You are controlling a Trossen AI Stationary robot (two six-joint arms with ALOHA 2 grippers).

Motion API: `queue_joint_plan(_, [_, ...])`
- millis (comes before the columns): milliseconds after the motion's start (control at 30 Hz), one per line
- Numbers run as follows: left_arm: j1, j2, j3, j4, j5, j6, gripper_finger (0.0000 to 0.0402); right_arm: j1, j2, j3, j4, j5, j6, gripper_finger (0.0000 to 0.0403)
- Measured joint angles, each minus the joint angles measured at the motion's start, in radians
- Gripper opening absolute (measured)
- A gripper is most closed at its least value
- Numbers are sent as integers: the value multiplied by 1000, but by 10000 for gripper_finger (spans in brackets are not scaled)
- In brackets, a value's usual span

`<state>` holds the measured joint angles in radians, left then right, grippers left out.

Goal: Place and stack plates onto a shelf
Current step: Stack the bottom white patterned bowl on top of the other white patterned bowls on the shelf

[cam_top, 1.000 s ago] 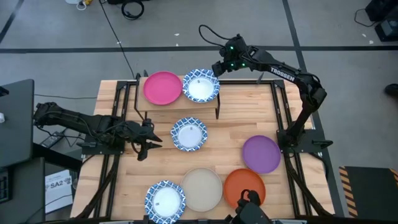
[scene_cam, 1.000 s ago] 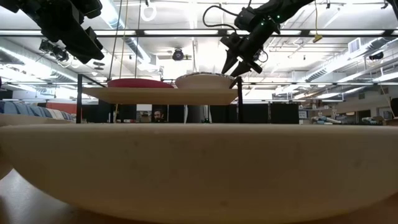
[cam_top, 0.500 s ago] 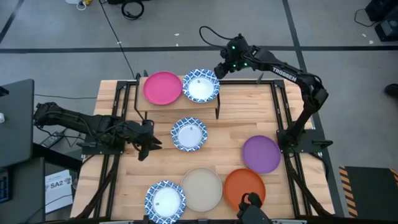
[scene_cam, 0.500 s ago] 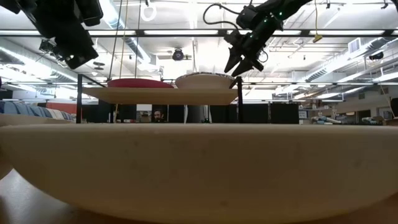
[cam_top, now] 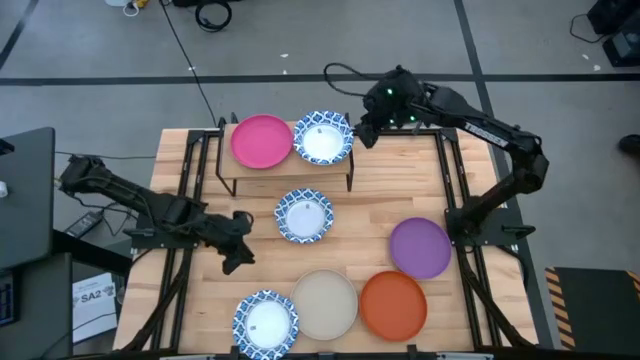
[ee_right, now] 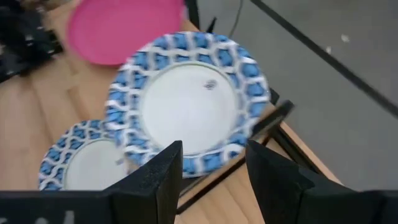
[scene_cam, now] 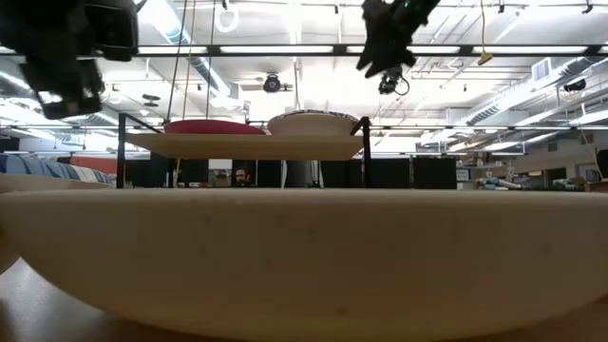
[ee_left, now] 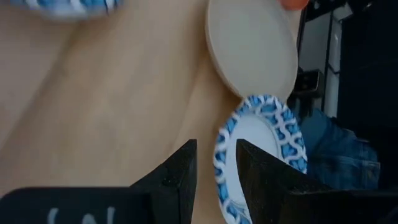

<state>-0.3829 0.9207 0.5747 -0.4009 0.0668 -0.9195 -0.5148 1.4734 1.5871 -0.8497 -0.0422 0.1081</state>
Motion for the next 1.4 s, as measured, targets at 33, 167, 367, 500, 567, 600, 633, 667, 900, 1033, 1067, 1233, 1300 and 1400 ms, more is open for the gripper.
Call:
queue_joint_plan(33, [-19,7,0,0,0,-25,117,24,-9,0,1,6,-2,182])
queue_joint_plan(167, [-83,41,0,1,0,-103,117,133,-31,0,-1,30,-22,182])
queue_joint_plan(367, [-157,86,0,39,8,-202,117,273,-35,-7,2,53,-26,182])
queue_joint_plan(500, [-192,111,0,48,9,-233,117,349,-36,-54,11,53,-25,182])
queue_joint_plan(567, [-204,127,0,49,9,-248,117,383,-36,-98,48,53,-17,181])
queue_joint_plan(600, [-209,134,0,48,9,-248,117,398,-36,-121,66,53,-7,181])
queue_joint_plan(633, [-216,144,0,50,8,-249,117,414,-35,-142,80,53,2,181])
queue_joint_plan(667, [-220,154,0,54,8,-250,117,428,-35,-166,105,53,4,181])
queue_joint_plan(900, [-244,251,0,124,8,-249,117,524,-35,-282,230,53,67,182])
queue_joint_plan(1033, [-244,298,0,161,7,-249,117,574,-35,-318,257,52,74,181])
queue_joint_plan(1067, [-244,308,0,169,5,-249,117,585,-35,-322,260,52,74,181])
queue_joint_plan(1233, [-244,355,0,223,5,-248,117,633,-35,-328,270,51,73,182])
queue_joint_plan(1300, [-244,370,0,249,-2,-248,117,647,-35,-328,281,50,70,183])
queue_joint_plan(1400, [-244,394,0,280,-23,-247,117,662,-35,-328,281,50,47,183])
